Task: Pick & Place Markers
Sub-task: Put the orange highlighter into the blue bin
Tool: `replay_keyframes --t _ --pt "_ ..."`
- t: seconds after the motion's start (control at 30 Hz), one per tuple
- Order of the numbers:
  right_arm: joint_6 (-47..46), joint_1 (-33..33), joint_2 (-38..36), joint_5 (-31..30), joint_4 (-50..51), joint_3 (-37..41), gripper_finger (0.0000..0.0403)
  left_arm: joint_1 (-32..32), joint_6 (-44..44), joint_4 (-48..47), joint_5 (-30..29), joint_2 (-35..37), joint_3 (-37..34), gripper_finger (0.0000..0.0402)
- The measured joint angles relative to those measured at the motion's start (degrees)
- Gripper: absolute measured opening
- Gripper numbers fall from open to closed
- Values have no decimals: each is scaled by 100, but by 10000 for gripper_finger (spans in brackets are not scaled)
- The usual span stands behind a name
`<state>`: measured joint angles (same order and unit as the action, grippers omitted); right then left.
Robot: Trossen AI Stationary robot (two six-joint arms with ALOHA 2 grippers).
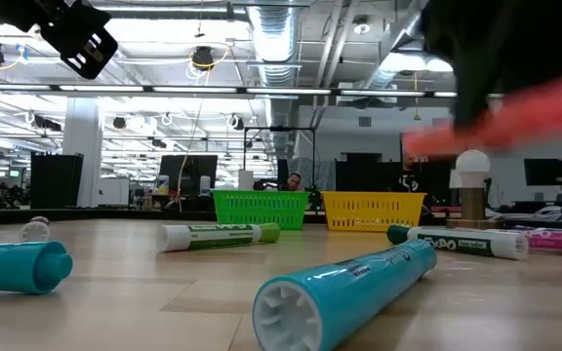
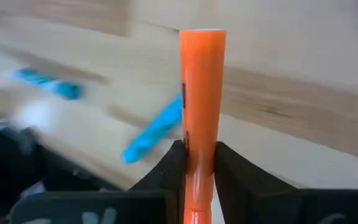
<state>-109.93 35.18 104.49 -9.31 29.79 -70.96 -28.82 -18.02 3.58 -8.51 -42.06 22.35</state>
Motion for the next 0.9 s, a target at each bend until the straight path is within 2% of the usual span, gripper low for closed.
replay_keyframes --t 0.17,0.3,0.43,0.57,0.7,0.9 --pt "1264 -76 -672 -773 -408 -4 51 -1 0 37 0 0 0 176" --pt "2838 -244 -1123 -1220 -818 -4 51 0 0 43 0 0 0 176" --pt "4851 -515 -1515 -1368 -1391 -13 51 -2 10 43 0 1 0 176" --pt "6396 -973 -1830 -1347 -1697 -14 51 0 20 43 0 2 0 176" --pt "7710 -1572 -2088 -1025 -1723 -15 51 0 22 51 -56 2 0 176" --pt "9418 -2688 -2285 290 -2207 -17 51 3 22 64 -367 2 0 176"
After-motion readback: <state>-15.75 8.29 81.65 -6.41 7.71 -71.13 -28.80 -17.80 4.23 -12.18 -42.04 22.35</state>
